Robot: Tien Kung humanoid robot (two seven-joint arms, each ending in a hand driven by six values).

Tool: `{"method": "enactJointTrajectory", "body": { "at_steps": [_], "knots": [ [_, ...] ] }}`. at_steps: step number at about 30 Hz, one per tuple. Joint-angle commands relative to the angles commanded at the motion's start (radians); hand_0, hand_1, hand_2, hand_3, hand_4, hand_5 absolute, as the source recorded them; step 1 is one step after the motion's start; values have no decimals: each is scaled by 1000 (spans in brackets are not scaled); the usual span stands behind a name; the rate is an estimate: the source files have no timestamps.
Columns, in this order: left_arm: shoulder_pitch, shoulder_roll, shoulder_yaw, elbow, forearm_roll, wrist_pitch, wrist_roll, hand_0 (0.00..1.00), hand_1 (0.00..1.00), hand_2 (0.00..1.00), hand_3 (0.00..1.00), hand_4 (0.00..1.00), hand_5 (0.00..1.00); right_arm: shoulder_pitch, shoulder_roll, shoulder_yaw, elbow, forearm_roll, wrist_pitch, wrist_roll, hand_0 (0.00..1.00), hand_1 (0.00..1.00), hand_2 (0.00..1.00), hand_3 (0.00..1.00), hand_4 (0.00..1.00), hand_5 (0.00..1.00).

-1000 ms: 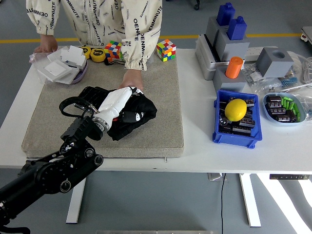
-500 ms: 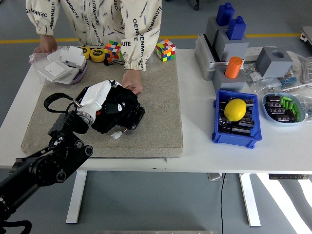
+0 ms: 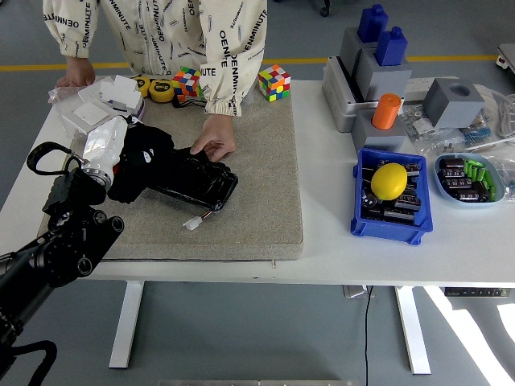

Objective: Pick the rag up,wipe the panel,place it on the desk

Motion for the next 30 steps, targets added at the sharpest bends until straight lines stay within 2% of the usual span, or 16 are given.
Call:
{"method": "enactJointTrajectory", "body": {
  "at_steps": [8,17,22,30],
  "knots": [
    [-2,2,-45,27,31,10,-1,188,287,401,565,682,2,-1,1,-1,1,0,1,0,521,553,491,520,846,347],
    [0,4,-40,22,25,12,-3,187,286,401,565,683,2,0,2,-14,5,11,1,0,516,553,491,520,846,347],
    [10,12,12,-16,-13,-4,8,186,286,400,565,683,2,-2,1,-13,4,8,1,0,516,554,491,520,847,348],
    [26,26,149,-135,-88,-32,37,187,284,400,565,683,2,-1,-1,-19,4,10,1,0,512,554,491,520,847,347]
  ]
}}
